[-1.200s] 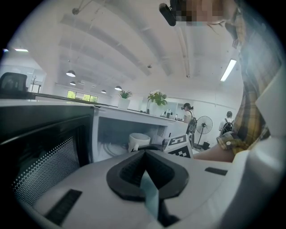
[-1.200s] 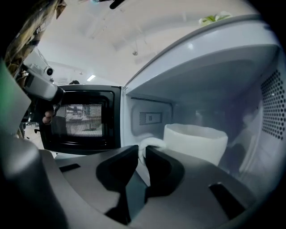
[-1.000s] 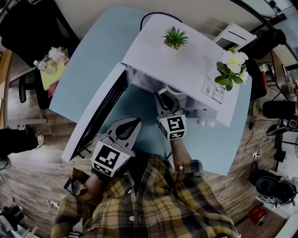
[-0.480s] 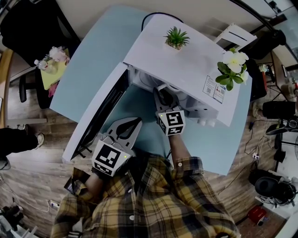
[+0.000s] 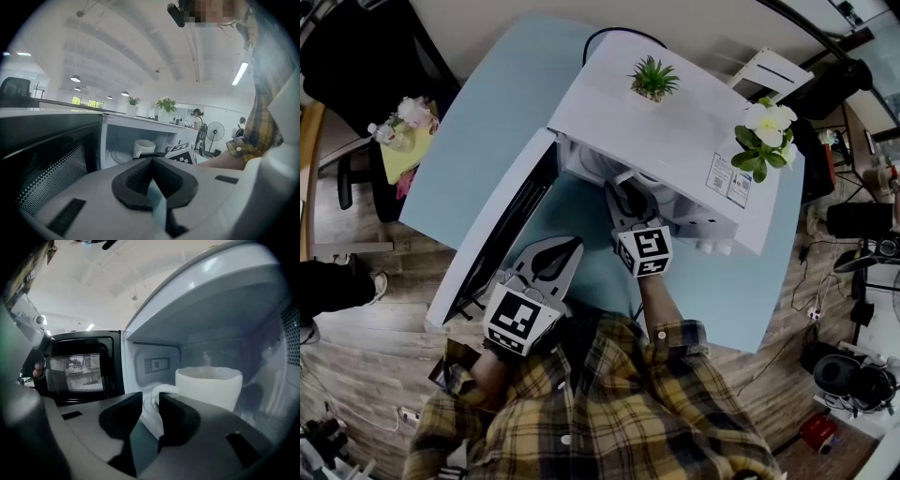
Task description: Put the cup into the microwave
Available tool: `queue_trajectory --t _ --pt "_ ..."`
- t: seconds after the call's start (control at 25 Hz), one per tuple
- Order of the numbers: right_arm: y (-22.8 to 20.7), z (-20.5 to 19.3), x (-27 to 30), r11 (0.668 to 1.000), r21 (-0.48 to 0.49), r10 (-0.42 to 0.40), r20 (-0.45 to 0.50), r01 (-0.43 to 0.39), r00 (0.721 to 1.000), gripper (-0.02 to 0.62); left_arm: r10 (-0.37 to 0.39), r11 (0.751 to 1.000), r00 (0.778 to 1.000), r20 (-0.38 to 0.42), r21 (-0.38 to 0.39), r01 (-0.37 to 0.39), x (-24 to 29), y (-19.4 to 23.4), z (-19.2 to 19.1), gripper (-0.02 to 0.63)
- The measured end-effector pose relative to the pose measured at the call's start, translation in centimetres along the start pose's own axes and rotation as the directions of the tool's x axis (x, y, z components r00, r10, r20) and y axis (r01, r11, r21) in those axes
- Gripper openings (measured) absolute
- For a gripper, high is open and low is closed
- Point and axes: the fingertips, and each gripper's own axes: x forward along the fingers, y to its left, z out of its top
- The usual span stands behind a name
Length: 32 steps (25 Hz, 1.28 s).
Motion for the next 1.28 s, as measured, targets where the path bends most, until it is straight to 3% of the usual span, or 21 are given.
queue_trajectory --t 0.56,1.04,1.28 --pt "0.0 0.6 -3.1 0.998 0.067 -0.02 0.039 0.018 0.999 0.104 0.005 1.0 1.0 0.019 0.011 -0.006 -0.1 0.7 0.4 -0.009" --pt "-0.4 3.4 -9.6 0.984 0.18 -0.025 0.131 0.001 0.991 0.103 -0.053 0.998 0.998 0.043 0.034 0.052 1.2 -0.8 1.5 -0.01" --pt "-0.5 5.1 -13.6 0.984 0.176 -0.03 0.158 0.002 0.987 0.103 -0.084 0.995 0.995 0.058 0.05 0.081 2.2 -2.0 2.0 -0.009"
